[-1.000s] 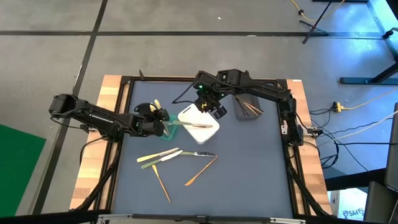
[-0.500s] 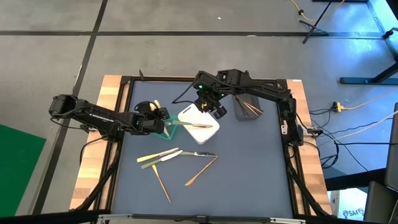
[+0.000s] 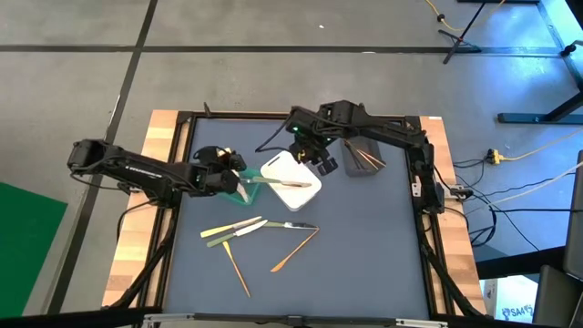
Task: Sort silverware by color (type)
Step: Put the left green table knife into the white bin
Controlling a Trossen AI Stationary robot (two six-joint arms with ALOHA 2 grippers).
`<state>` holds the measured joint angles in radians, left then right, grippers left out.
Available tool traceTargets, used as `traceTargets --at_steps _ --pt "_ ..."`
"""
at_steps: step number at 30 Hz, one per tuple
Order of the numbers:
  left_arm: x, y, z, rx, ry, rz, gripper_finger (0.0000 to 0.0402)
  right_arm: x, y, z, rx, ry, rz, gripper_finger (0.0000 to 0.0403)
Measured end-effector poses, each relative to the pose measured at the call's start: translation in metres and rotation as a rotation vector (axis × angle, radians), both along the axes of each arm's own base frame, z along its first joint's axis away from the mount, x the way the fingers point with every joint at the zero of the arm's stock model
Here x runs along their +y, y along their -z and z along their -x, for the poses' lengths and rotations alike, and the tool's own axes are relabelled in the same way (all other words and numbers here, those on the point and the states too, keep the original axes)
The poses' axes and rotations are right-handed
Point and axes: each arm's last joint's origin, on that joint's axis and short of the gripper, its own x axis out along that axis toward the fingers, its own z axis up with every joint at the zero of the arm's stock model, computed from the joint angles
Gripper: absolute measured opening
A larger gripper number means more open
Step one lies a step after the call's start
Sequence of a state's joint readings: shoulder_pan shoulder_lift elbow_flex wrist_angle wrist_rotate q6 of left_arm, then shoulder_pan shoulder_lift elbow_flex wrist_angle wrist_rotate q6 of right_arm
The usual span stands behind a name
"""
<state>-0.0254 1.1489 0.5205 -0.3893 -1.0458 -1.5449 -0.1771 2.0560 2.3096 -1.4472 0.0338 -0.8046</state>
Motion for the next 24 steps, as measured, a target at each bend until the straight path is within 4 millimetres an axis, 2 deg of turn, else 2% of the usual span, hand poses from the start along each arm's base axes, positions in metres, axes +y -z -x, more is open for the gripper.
traceTargets --at_steps 6,15,24 --pt "0.000 -0.013 0.006 0.044 0.062 -0.040 0.0118 -0.013 -0.001 0.009 0.035 0.087 -0.065 0.0167" --pt "-0.002 -0.037 0.018 0.109 0.250 -0.085 0.0118 -0.040 -0.018 0.033 -0.012 0.286 -0.125 0.0167" --pt "-0.005 -0.068 0.015 0.100 0.532 -0.246 0.0118 -0.032 -0.016 0.059 0.016 0.379 -0.145 0.0167"
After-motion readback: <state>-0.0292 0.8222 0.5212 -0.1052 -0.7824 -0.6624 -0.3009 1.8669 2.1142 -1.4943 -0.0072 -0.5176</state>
